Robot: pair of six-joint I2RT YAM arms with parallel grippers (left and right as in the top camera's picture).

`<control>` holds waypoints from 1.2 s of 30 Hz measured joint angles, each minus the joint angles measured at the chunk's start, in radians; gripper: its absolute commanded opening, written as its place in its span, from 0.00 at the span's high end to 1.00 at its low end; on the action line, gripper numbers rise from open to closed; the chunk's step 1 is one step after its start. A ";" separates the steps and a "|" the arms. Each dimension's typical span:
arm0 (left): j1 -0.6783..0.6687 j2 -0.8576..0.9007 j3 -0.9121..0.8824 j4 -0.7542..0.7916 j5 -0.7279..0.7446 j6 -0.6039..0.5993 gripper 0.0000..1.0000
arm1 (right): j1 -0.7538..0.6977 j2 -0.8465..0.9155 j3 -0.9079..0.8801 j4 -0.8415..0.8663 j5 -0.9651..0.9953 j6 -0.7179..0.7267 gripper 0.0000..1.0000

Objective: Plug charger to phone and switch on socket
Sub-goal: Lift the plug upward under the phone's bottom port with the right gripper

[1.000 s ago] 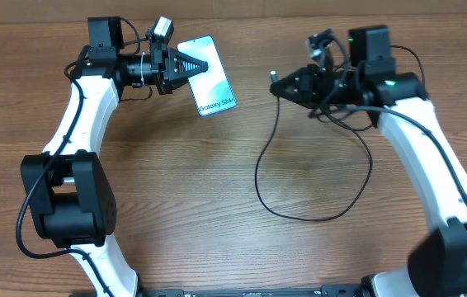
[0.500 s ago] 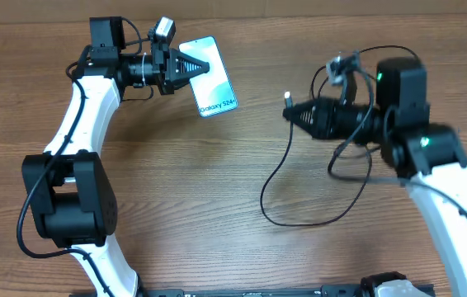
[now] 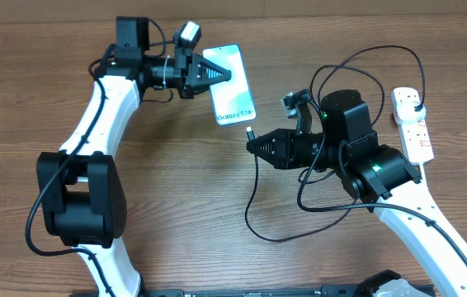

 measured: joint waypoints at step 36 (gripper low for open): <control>-0.047 0.000 0.000 0.237 -0.043 -0.311 0.96 | 0.000 0.000 0.000 0.061 0.056 0.172 0.96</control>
